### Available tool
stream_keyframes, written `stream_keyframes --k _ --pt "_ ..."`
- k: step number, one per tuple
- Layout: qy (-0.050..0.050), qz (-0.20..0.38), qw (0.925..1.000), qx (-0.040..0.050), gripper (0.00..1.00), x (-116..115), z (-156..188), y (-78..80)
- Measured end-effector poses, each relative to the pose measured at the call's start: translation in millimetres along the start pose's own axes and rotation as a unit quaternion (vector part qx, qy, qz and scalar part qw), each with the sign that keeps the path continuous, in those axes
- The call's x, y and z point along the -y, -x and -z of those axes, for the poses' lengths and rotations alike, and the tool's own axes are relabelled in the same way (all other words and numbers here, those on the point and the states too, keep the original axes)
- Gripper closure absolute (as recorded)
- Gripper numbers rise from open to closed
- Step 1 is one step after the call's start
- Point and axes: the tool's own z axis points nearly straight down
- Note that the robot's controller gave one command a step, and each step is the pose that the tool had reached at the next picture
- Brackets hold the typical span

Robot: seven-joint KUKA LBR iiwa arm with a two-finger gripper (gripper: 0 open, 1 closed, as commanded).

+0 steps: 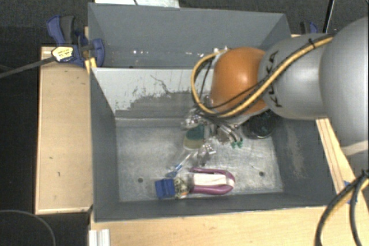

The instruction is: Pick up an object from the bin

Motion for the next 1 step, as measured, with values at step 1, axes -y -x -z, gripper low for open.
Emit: stream_keyframes --k 1 --pt "-0.001 0.065 0.9979 0.0007 0.0 -12.0 0.4 -2.6"
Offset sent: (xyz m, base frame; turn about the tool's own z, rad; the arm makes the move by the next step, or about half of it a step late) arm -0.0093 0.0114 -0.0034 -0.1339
